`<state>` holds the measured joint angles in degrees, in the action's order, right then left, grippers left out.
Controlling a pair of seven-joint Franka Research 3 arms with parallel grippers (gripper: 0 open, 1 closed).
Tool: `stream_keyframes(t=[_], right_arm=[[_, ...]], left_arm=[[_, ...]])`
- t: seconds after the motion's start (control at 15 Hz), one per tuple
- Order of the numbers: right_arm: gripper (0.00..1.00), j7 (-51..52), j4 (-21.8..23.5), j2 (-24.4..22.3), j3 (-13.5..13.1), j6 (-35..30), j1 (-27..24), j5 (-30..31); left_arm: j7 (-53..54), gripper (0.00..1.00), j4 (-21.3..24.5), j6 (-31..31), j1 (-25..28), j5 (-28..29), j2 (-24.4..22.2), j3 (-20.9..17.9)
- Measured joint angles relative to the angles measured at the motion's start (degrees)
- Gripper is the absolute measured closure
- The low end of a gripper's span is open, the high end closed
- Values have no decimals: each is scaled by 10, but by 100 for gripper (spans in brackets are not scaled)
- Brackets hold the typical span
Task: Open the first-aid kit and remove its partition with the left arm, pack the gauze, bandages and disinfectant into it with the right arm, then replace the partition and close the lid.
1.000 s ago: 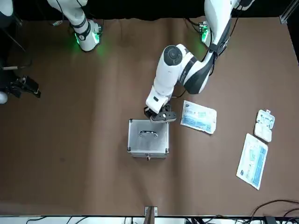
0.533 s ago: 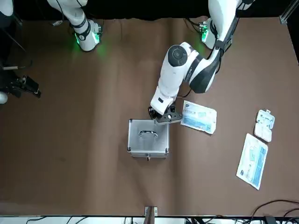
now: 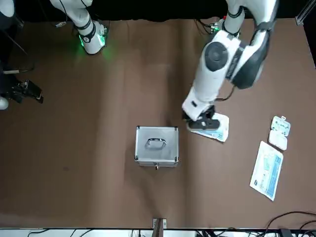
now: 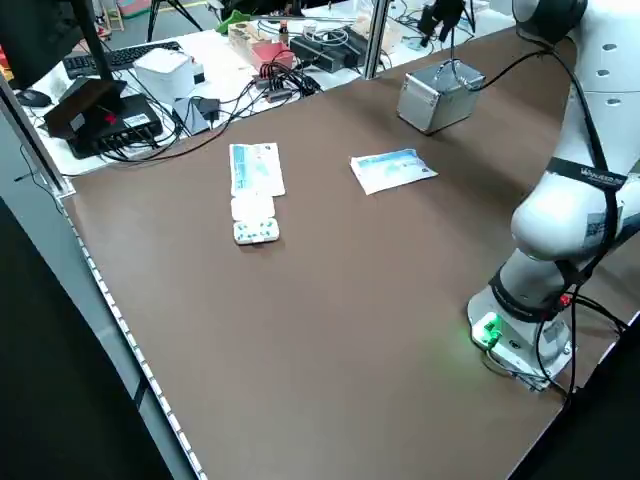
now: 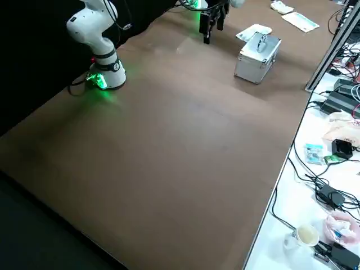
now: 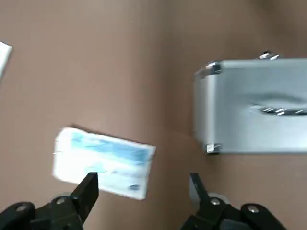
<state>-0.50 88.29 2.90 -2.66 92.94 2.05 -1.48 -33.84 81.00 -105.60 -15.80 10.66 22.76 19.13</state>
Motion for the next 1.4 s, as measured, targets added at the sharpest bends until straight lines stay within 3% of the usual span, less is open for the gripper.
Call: stream_keyframes(t=[0.13, 0.27, 0.8, 1.07, 1.4], right_arm=[[1, 0, 0, 0, 0, -1, 0, 0], [1, 0, 0, 0, 0, -1, 0, 0], [1, 0, 1, 0, 0, -1, 0, 0], [1, 0, 1, 0, 0, -1, 0, 0], [1, 0, 1, 0, 1, -1, 3, 0]], left_arm=[[75, 11, 0, 48, 50, 0, -29, 2], [86, 0, -1, 71, 78, -6, -43, 3], [104, 0, -20, 82, 167, -36, -76, 3], [194, 0, -25, 94, 195, -38, -98, 4], [212, 0, -24, 117, 207, -55, -111, 4]])
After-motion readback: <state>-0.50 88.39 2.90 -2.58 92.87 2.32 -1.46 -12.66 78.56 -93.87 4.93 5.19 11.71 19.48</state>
